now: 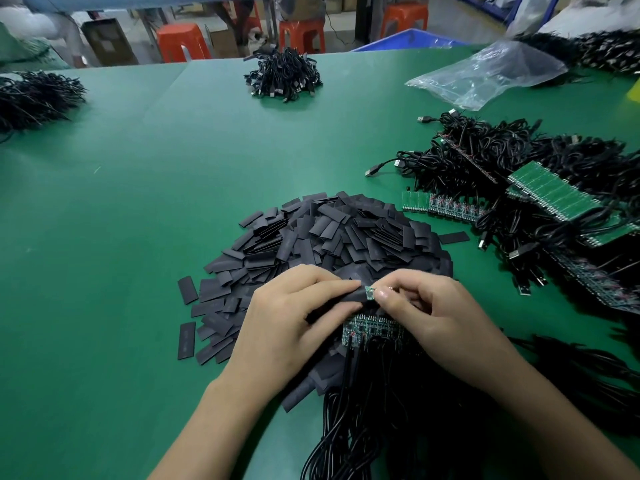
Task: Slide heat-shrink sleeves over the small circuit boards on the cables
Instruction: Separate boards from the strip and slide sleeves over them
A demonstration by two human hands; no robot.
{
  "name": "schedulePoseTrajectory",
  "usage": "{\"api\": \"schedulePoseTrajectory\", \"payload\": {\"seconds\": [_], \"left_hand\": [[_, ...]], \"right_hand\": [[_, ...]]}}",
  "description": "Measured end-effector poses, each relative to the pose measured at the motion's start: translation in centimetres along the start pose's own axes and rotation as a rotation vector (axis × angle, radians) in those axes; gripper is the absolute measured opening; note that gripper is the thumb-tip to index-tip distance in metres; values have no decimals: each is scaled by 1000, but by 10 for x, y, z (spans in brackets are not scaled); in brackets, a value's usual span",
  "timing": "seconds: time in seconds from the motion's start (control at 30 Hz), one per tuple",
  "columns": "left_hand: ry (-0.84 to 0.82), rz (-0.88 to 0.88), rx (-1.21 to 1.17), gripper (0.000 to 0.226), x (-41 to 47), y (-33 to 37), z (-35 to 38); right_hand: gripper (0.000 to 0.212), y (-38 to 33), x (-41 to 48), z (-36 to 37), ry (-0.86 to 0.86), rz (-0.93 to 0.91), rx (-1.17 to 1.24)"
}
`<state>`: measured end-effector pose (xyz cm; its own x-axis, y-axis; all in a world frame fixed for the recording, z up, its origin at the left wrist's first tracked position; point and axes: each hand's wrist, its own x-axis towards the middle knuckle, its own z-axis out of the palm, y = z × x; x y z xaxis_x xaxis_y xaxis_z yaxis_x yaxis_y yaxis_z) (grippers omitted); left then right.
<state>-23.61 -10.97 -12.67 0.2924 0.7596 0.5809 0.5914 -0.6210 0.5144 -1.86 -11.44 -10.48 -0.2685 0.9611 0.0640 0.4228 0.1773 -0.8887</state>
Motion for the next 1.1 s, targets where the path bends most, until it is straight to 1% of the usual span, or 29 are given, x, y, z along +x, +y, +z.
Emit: {"api": "schedulePoseTrajectory", "payload": {"seconds": [0.1,0.4,0.67,0.87,1.1], "left_hand": [[14,-7,6,23,1,-3,-2],[-36,79,-34,20,-1,2,3],[-49,21,-90,19,1,4,-3],[-47,53,-81,19,0,5,0],[-30,64,6,24,1,5,3]], "right_hand": [[21,4,4,-6,1,33,81],[21,7,3,0,-54,-2,24],[20,8,2,0,-87,15,39],[20,7,1,1,-72,12,6],[20,4,1,2,-55,5,15]]}}
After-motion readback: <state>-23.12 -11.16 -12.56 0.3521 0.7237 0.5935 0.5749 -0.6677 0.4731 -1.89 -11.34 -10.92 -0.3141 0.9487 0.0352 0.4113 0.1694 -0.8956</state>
